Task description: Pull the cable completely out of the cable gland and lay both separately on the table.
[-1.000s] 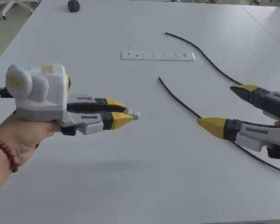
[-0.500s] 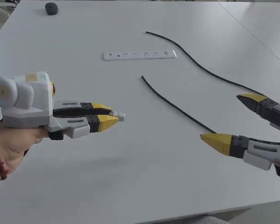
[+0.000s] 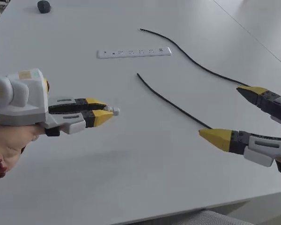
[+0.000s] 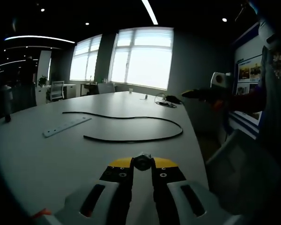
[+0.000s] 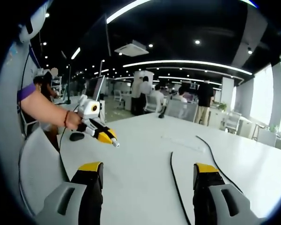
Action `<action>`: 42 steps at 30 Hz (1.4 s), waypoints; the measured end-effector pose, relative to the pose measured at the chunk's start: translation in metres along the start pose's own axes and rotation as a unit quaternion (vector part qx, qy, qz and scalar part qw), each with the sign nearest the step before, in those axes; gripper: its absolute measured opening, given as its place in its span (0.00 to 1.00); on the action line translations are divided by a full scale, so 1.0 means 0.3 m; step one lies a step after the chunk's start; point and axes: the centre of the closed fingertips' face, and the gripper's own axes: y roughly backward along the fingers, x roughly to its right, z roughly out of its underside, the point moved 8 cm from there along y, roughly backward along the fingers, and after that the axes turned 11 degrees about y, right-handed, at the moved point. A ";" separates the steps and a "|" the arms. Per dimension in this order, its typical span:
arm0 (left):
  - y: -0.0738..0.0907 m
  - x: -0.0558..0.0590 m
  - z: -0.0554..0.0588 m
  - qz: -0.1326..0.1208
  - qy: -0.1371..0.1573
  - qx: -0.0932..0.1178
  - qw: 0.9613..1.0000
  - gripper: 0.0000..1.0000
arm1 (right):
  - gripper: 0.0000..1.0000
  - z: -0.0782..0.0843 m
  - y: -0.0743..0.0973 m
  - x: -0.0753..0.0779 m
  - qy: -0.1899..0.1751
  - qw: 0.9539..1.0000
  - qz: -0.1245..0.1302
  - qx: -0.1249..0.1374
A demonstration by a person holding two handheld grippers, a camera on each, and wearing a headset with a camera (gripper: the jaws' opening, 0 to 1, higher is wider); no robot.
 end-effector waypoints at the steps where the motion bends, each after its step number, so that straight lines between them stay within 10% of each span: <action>1: -0.003 -0.008 0.003 -0.001 0.001 -0.002 1.000 0.16 | 0.79 -0.004 -0.004 0.001 -0.001 1.000 -0.002 0.002; 19: -0.141 -0.198 0.119 -0.078 0.002 -0.056 0.995 0.16 | 0.79 0.021 -0.010 0.011 -0.001 1.000 0.004 -0.009; 42: -0.150 -0.249 0.210 -0.104 0.013 -0.087 0.991 0.16 | 0.77 0.025 -0.019 0.030 -0.001 1.000 -0.001 -0.024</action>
